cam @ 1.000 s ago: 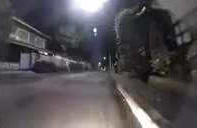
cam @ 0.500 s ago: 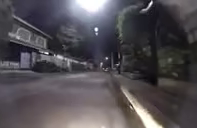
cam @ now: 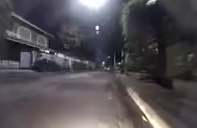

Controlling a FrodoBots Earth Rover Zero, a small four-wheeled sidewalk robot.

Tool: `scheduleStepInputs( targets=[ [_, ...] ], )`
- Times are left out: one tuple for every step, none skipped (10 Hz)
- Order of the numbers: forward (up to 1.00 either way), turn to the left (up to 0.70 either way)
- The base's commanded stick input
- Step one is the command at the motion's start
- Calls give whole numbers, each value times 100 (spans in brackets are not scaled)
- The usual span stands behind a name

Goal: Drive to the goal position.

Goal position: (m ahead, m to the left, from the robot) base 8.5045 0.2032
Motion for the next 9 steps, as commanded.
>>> scheduleStepInputs(
  targets=[
    [70, -11],
    [70, -35],
    [70, -35],
    [70, -35],
    [70, -35],
    [70, -35],
    [70, -19],
    [70, 0],
    [70, 0]
  ],
)
